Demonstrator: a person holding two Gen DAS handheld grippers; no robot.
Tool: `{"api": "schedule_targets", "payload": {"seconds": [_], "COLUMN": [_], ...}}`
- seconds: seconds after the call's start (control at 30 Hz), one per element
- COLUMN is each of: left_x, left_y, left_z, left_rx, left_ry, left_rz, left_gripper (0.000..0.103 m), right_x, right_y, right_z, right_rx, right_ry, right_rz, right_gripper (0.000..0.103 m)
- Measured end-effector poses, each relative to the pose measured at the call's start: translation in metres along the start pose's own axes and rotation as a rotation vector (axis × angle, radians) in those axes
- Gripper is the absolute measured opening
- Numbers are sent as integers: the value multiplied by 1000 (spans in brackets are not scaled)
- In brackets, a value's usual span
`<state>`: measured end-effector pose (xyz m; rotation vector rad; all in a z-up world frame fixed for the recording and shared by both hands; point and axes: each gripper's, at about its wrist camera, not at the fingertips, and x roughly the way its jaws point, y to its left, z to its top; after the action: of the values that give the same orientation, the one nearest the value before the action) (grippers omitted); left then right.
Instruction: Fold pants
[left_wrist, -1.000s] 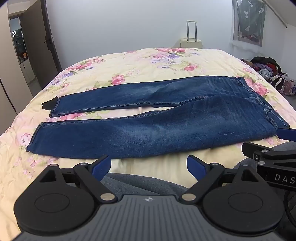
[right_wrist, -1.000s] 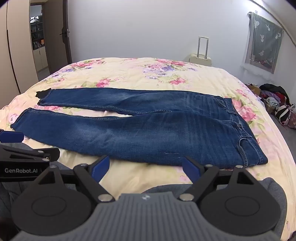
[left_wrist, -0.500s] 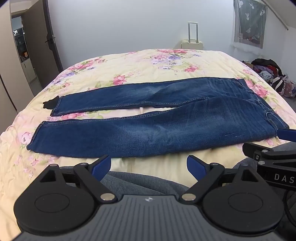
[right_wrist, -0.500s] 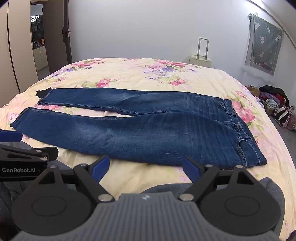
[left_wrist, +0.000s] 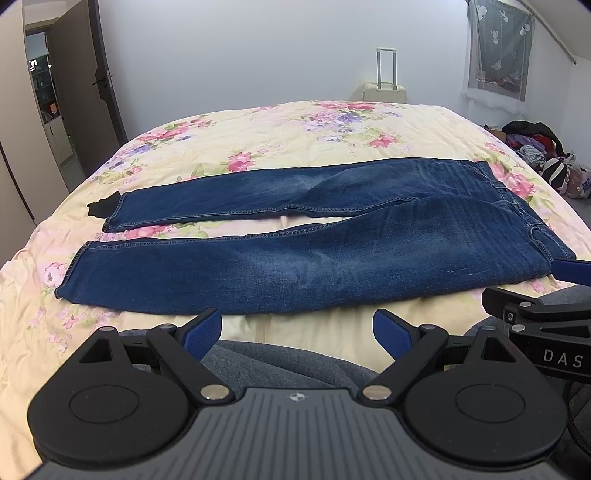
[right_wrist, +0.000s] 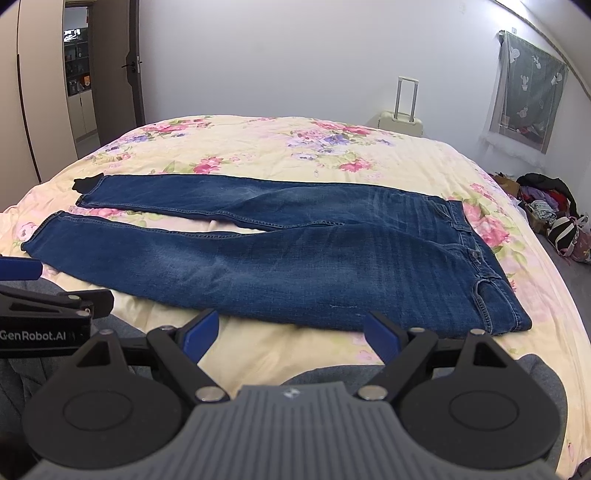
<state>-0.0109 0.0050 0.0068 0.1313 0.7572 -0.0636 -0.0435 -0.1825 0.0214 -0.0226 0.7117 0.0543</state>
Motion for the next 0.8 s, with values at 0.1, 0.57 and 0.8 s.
{"api": "schedule_targets", "payload": {"seconds": [0.1, 0.57, 0.8], "left_x": [-2, -5, -9], "left_y": [-1, 5, 4], "left_z": [1, 1, -1], "left_rx": [2, -11, -11], "left_ry": [-4, -17, -29], "left_rz": [-4, -4, -3], "left_gripper": [103, 103, 103], "right_x": [-2, -6, -10], "right_y": [0, 6, 5], "right_z": [1, 1, 1], "right_rx": [1, -18, -20], "right_ry": [-5, -15, -28], "right_rz": [-6, -3, -10], "right_gripper": [82, 82, 82]}}
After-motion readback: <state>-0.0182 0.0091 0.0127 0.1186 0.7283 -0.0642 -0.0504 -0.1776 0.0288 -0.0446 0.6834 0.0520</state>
